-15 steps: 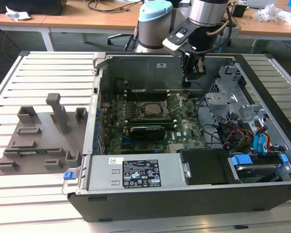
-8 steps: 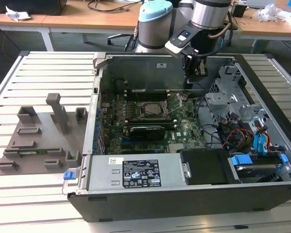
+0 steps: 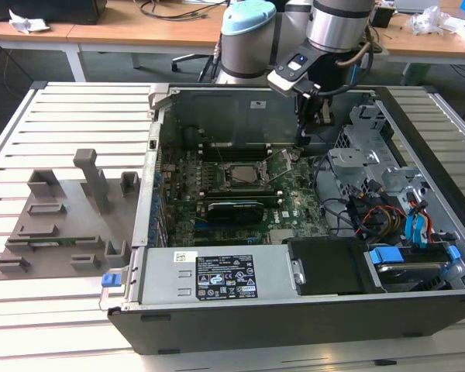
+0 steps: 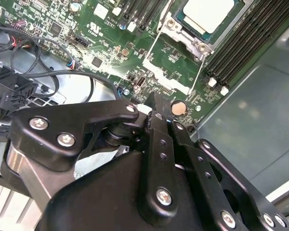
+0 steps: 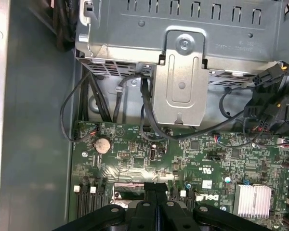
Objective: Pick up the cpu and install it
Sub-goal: 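Close the cpu cover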
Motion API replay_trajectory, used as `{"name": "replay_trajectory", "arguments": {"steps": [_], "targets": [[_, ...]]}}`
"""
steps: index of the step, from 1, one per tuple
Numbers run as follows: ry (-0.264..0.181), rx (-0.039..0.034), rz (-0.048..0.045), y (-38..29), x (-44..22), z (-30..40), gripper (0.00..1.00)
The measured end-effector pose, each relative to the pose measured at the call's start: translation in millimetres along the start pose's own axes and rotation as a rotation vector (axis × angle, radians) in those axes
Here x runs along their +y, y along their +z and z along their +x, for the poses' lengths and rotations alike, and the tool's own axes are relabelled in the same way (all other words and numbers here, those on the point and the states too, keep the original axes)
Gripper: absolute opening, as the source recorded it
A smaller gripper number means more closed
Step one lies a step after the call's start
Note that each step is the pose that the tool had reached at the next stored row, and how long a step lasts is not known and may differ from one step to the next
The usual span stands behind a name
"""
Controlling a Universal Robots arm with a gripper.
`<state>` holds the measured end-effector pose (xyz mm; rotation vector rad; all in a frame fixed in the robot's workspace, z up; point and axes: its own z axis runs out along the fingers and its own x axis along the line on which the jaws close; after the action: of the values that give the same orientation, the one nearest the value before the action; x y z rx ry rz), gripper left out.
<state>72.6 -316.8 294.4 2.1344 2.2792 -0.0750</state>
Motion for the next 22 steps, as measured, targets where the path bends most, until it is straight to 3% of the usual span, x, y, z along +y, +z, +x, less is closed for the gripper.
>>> {"name": "replay_trajectory", "arguments": {"steps": [22], "targets": [[0.000,-0.0003,0.0001,22.0,14.8,0.2,0.11]]}}
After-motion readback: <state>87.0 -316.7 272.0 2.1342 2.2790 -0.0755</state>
